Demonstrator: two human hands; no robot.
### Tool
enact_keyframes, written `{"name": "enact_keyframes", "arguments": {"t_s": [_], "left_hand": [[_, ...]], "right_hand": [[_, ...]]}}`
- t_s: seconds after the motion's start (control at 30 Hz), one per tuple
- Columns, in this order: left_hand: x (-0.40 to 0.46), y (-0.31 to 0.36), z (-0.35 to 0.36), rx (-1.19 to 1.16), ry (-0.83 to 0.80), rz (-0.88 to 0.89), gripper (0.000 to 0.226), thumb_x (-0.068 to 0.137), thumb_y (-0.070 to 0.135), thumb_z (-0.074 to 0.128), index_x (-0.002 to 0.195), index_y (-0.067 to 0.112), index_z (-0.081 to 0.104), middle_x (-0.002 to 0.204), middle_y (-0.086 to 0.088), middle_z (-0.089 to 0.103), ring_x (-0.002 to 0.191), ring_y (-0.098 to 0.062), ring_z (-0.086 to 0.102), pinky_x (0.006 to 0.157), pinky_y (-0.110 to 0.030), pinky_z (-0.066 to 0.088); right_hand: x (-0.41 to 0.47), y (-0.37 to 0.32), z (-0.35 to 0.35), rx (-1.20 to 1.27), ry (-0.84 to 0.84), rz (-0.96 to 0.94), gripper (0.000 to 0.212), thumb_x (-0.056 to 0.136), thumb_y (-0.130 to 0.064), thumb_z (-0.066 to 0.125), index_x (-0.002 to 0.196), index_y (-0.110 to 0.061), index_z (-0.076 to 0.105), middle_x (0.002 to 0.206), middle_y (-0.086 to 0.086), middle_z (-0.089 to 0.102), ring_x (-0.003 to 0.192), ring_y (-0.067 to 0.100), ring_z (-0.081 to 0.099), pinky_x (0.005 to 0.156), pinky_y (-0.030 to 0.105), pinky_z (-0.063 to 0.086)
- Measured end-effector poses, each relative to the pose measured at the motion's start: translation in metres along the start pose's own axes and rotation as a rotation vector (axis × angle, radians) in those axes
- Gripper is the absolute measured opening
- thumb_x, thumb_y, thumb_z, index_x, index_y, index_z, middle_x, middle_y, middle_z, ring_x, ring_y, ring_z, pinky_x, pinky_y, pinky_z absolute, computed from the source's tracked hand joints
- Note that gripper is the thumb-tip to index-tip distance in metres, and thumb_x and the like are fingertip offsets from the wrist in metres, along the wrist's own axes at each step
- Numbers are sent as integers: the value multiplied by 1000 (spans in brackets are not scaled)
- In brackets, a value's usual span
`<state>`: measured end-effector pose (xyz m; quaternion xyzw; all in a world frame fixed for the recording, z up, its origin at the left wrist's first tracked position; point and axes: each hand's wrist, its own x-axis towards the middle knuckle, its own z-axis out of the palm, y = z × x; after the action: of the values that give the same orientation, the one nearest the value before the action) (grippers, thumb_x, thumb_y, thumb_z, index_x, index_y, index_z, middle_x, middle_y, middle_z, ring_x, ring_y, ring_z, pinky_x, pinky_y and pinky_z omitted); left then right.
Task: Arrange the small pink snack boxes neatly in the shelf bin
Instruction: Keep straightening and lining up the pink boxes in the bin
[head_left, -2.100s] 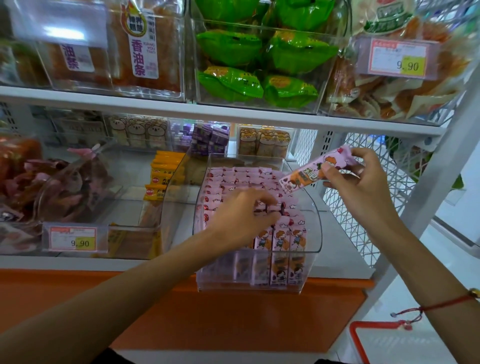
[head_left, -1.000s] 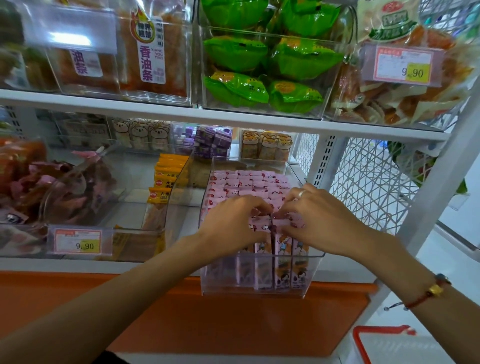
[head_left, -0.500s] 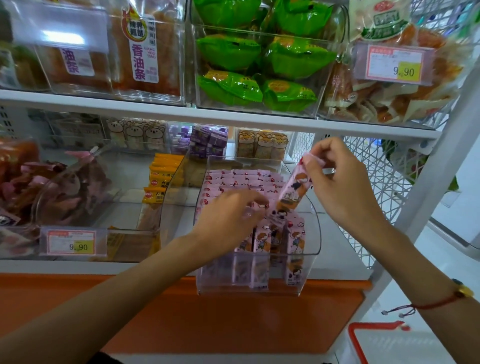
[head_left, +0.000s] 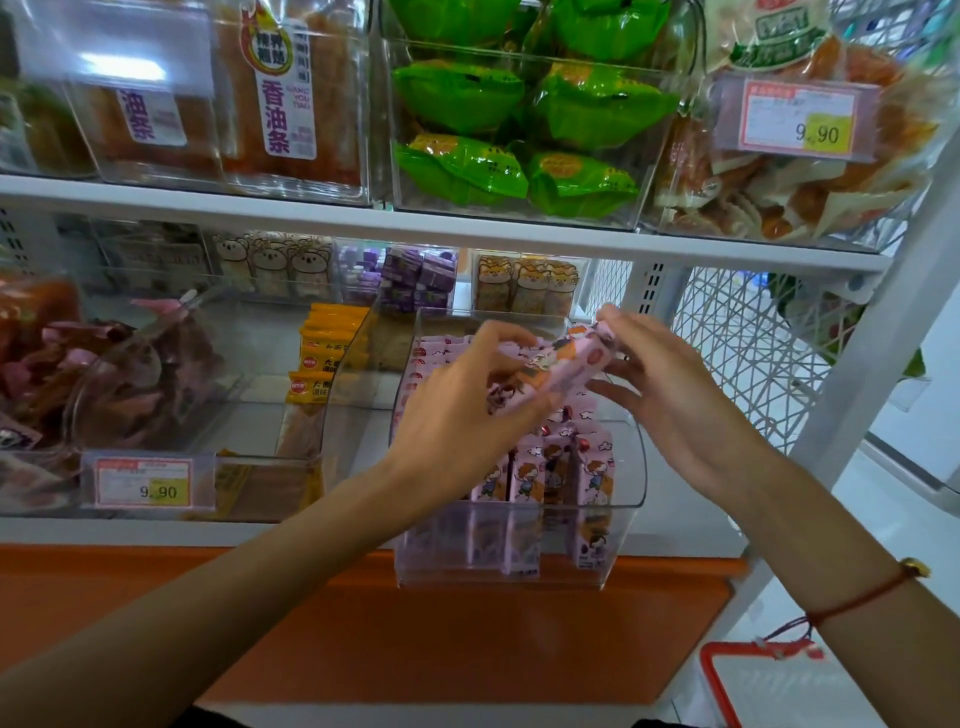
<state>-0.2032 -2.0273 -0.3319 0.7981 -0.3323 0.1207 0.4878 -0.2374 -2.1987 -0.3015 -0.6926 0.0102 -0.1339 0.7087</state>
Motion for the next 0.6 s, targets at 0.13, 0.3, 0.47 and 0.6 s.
{"name": "enact_keyframes", "arguments": {"t_s": [0.13, 0.3, 0.47, 0.6], "left_hand": [[2, -5, 4, -288, -178, -125, 20, 94, 34, 52, 112, 29, 42, 120, 9, 61, 91, 0, 64, 72, -17, 54], [6, -10, 5, -184, -201, -78, 32, 93, 31, 57, 124, 27, 51, 111, 18, 58, 100, 4, 56, 73, -5, 47], [10, 3, -2, -402, -306, -286, 18, 82, 43, 62, 92, 31, 69, 83, 10, 74, 74, -1, 69, 61, -10, 50], [13, 7, -2, -454, -397, -442, 46, 66, 63, 62, 86, 23, 73, 83, 8, 75, 75, -3, 71, 61, -15, 52]], "right_hand": [[-5, 5, -4, 132, -244, 59, 43, 85, -23, 58, 128, -21, 54, 108, 0, 69, 101, 14, 63, 91, 31, 49], [-4, 13, 0, -176, 26, -64, 44, 77, -25, 73, 119, -27, 57, 103, -1, 73, 95, 13, 69, 86, 37, 55], [-2, 7, 0, -225, 118, 2, 52, 63, -46, 74, 103, -15, 66, 77, 0, 75, 68, 8, 71, 53, 15, 50], [2, 7, 0, -219, 122, 64, 37, 72, -42, 76, 88, -9, 73, 68, 4, 72, 56, 9, 65, 47, 14, 46]]}}
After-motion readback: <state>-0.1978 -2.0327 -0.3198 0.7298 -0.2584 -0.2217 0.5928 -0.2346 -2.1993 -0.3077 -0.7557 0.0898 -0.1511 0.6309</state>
